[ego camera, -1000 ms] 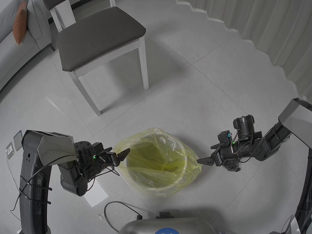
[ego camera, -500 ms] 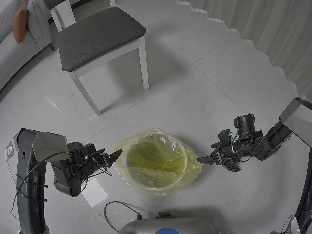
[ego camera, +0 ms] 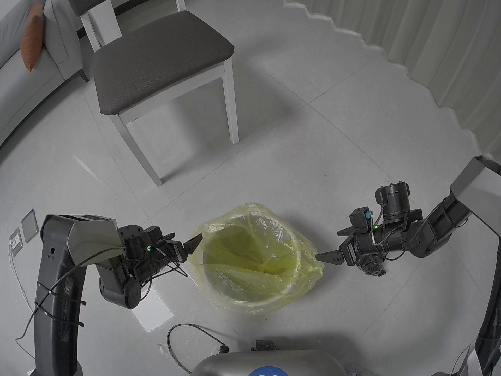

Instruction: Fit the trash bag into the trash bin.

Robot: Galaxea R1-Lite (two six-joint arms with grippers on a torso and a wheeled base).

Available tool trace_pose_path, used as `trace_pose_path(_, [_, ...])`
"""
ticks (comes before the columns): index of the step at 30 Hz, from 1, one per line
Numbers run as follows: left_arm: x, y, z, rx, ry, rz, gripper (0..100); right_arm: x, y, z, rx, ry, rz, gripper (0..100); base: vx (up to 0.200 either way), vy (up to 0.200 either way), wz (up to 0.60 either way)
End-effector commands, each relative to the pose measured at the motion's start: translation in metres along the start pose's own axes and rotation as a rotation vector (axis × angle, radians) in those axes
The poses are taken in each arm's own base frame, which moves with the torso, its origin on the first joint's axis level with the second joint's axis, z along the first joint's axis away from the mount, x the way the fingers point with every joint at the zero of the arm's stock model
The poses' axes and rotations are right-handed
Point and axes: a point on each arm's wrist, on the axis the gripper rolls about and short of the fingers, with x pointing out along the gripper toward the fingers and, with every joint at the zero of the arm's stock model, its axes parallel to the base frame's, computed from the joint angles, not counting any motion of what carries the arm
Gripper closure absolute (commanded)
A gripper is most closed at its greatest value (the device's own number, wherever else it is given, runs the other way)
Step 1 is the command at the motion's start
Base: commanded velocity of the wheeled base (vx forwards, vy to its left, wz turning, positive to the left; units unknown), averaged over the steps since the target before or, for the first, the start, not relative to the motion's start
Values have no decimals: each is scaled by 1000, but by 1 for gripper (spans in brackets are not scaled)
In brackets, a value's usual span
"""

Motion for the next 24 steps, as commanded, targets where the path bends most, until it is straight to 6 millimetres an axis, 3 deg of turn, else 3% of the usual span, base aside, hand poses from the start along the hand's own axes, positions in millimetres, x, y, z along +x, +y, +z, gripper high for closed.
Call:
trace_pose_path(1, [4,-2,-7,-2,17,-7,0,-5,4,6,-12,-17,3,0,0,0,0])
trace_pose_path(7, [2,-11,-2,3,18,-24,0,-8,11,13,-30,-33,12,0,0,0,0])
trace_pose_path(13, [-33,-12,20,-11,16,7,0,-19,18,16,-43,-44,14,0,0,0,0])
trace_pose_path(23, [-65,-4,22,-28,12,46,0,-25,38,18,-85,-61,57,0,0,0,0])
trace_pose_path(24, [-71,-6,23,-32,21,38,0,-23,47,20,-108,-79,91,0,0,0,0])
